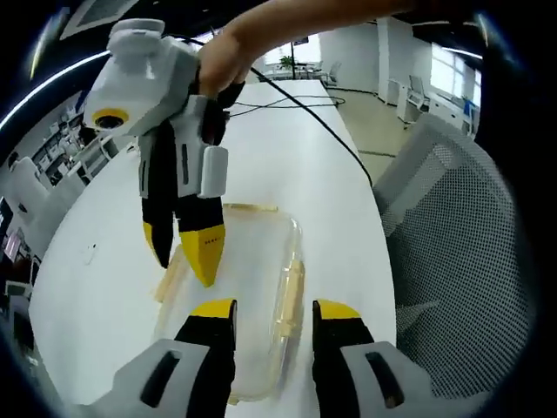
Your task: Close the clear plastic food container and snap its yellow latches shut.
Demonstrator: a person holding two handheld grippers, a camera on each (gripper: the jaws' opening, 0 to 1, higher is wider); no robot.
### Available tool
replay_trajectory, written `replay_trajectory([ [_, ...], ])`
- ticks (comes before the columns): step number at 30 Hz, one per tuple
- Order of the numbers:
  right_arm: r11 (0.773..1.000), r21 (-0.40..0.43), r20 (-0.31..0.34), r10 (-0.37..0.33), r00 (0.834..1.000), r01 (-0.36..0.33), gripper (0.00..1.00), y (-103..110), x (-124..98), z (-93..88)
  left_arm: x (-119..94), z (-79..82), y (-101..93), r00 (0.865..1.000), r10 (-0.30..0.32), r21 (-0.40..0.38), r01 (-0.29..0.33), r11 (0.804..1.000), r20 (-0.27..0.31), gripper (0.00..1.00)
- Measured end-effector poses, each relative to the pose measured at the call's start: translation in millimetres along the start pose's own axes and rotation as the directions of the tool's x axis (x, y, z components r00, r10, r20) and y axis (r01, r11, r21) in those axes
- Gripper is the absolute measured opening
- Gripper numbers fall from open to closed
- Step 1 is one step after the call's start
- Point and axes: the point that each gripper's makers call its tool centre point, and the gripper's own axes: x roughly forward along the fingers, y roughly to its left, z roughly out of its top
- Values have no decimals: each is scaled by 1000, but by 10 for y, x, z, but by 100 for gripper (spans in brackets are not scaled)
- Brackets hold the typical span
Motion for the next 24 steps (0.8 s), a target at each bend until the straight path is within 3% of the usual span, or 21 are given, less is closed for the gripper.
replay_trajectory([
  [11, 996, 5, -88, 88, 992, -88, 34, 34, 66, -8, 18, -15, -7, 998, 63, 113, -60, 992, -21, 26],
  [24, 989, 24, -158, 148, 976, -146, 36, 77, 88, -35, 55, -4, 21, 993, 118, 151, -114, 982, -23, 27],
])
